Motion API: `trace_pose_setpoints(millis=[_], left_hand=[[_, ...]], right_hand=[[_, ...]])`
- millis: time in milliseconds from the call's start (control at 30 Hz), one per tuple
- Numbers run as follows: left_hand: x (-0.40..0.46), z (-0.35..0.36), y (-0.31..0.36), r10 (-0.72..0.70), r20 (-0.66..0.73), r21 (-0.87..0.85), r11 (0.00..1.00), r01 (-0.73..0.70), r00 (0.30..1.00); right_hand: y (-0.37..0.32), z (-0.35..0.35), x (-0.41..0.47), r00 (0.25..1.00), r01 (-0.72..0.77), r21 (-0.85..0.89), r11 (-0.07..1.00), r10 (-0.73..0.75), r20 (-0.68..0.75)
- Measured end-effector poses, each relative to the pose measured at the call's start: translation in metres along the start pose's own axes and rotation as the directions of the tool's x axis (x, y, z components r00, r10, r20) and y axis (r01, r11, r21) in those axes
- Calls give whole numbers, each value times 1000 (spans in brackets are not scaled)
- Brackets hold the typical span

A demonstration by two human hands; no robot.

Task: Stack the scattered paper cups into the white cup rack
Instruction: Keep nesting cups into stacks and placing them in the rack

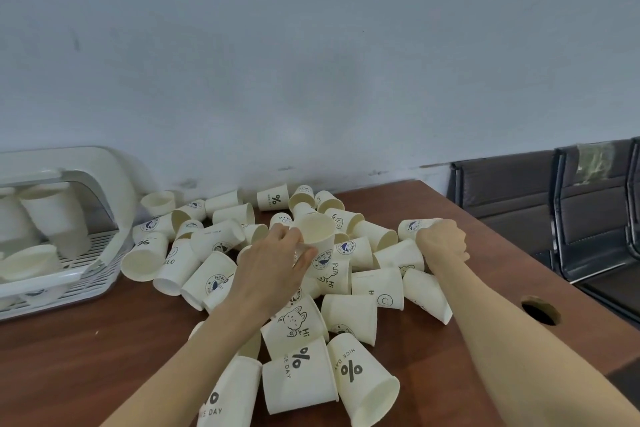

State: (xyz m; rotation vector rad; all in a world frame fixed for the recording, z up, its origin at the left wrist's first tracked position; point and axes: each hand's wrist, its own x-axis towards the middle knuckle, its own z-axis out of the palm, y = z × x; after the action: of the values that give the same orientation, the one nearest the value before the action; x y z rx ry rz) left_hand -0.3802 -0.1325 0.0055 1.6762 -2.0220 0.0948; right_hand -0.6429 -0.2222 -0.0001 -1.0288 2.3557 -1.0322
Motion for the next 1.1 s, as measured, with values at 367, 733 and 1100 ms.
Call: trace_pose_setpoints(millis=[367, 733, 1100], left_hand=[[-12, -19, -3, -15, -27, 24, 1000, 16, 1000], [-44, -64, -17, -65, -38, 48, 997, 67, 997], [-79, -104, -63, -193, -94, 76, 977, 201, 977]], right_hand=[[-18, -13, -27, 954, 252, -31, 967, -254, -161], [-49, -2, -102, 791, 598, -170, 783, -611, -29], [-86, 18, -180, 542, 832, -217, 511, -832, 119]])
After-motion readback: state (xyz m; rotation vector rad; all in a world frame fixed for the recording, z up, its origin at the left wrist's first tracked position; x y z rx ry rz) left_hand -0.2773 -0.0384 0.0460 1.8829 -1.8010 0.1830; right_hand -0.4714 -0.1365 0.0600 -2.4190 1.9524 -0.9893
